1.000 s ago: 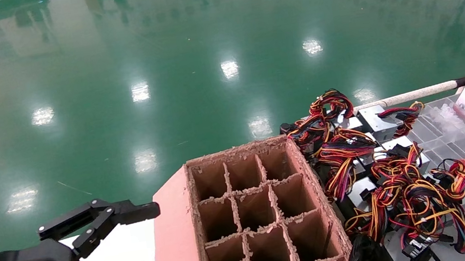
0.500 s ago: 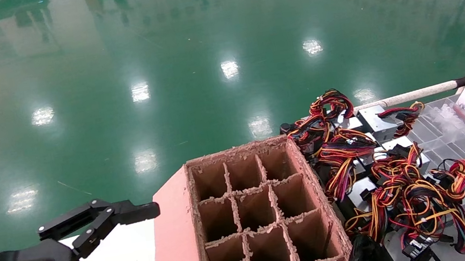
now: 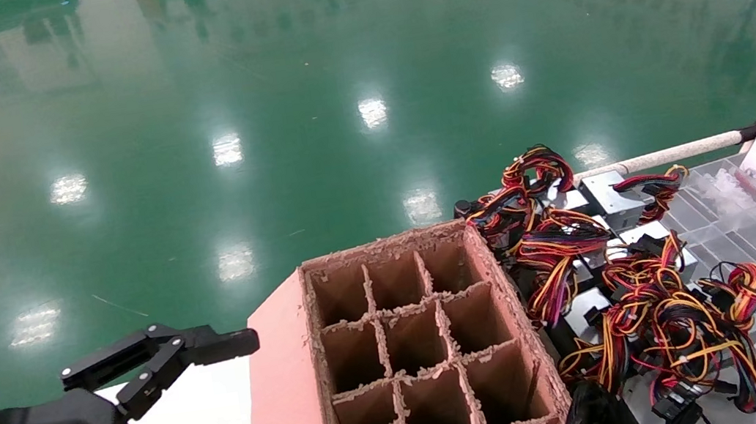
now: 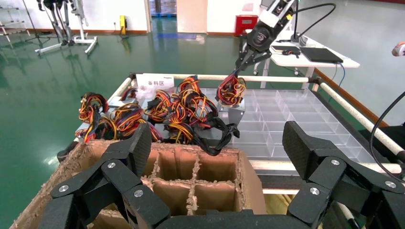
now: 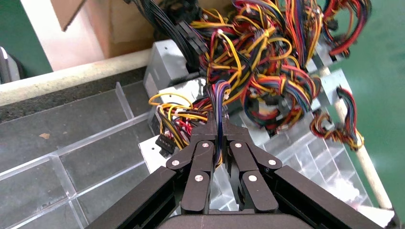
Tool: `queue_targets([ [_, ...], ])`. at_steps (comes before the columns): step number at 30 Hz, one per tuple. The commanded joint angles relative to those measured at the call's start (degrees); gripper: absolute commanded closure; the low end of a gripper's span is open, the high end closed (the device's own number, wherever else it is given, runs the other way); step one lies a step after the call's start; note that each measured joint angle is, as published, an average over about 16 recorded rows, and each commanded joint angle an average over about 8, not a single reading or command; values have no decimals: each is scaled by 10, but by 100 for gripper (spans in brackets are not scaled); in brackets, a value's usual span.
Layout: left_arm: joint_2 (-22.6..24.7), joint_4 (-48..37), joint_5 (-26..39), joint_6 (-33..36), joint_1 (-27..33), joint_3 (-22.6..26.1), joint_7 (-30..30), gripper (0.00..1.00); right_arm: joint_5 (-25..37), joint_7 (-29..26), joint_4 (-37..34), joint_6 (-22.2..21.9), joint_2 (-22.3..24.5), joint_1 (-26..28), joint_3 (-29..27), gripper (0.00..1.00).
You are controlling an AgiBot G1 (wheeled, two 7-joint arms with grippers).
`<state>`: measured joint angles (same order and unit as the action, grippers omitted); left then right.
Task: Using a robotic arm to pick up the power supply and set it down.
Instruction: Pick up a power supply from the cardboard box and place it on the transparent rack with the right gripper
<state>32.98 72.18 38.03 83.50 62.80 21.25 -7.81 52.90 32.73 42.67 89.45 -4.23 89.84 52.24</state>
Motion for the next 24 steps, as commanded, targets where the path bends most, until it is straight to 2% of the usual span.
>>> queue_targets([
  [1, 0, 0, 0, 0, 0, 0, 0, 0, -10, -1, 0, -3, 5, -5, 4, 100],
  [4, 0, 0, 0, 0, 0, 0, 0, 0, -19, 1, -22, -14, -1, -12, 9, 100],
  [6, 0, 0, 0, 0, 0, 0, 0, 0, -25, 3, -38, -21, -8, -18, 12, 94],
  [7, 0, 0, 0, 0, 0, 0, 0, 0, -29, 4, -45, -24, -12, -22, 13, 86],
  [13, 0, 0, 0, 0, 0, 0, 0, 0, -47, 12, -72, -39, -28, -36, 19, 13],
  [15, 0, 0, 0, 0, 0, 0, 0, 0, -50, 13, -76, -41, -30, -38, 19, 1],
  [24, 0, 0, 0, 0, 0, 0, 0, 0, -52, 13, -75, -40, -30, -37, 19, 0],
])
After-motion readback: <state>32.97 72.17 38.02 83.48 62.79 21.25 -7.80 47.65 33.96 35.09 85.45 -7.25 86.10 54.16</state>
